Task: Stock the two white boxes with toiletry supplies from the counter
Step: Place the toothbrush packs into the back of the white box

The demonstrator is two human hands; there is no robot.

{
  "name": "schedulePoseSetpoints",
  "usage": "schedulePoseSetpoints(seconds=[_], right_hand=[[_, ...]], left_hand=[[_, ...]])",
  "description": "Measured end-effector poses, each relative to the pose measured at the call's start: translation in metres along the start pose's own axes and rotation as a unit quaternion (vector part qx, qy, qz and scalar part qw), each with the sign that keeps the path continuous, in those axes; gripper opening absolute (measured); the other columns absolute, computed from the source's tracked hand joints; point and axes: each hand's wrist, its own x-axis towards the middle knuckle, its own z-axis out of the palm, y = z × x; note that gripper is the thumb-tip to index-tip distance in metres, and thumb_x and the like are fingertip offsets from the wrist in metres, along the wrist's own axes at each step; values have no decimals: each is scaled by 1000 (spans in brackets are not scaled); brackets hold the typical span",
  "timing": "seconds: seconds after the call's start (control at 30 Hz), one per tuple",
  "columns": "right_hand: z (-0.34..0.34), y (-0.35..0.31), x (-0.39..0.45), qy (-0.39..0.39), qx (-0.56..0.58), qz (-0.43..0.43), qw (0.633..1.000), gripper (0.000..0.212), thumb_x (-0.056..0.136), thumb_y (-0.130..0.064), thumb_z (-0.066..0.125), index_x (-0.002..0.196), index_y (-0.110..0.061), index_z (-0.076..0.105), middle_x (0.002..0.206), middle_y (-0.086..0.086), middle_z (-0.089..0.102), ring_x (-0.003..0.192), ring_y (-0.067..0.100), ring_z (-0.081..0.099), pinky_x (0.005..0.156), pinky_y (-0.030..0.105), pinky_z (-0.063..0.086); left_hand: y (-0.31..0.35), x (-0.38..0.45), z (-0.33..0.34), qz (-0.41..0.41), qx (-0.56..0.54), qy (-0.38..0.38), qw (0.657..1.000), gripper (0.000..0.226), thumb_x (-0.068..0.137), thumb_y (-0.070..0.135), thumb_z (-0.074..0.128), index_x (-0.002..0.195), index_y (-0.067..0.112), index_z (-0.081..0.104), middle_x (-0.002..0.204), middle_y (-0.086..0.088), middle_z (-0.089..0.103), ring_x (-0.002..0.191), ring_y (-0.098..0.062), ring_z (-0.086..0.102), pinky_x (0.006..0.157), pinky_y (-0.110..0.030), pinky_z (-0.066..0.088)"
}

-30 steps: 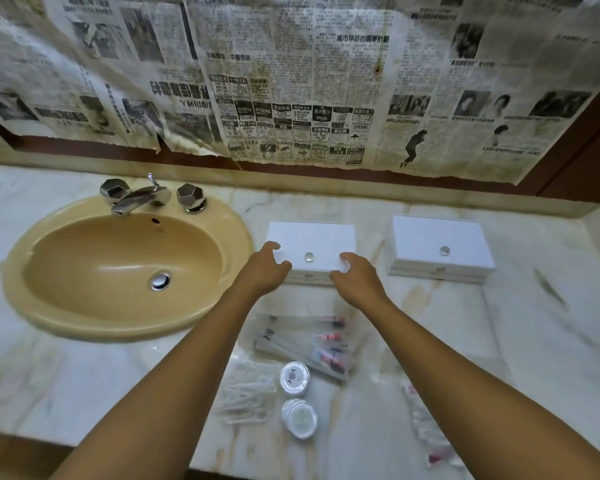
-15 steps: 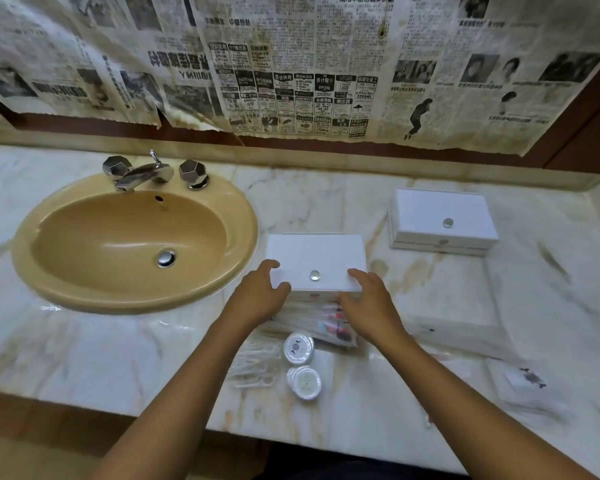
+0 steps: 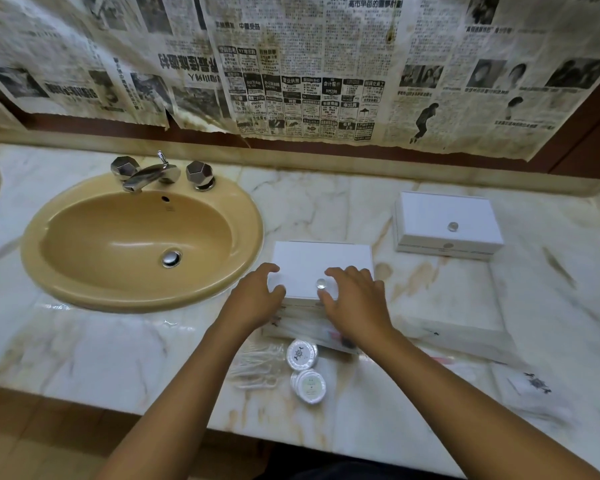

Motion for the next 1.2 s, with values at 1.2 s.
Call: schedulePoseSetpoints(seconds=[1.2], right_hand=[[-8,-16,4,-191,20,-93,977,36,90,-32,57,125,-24,58,123,1,58,110,21,55,88,30,42]], left_hand=[[26,99,-14,71,-153,200,965,34,91,44,63,94,11,68,89,0,69,83,-15,63,70,-29,49]])
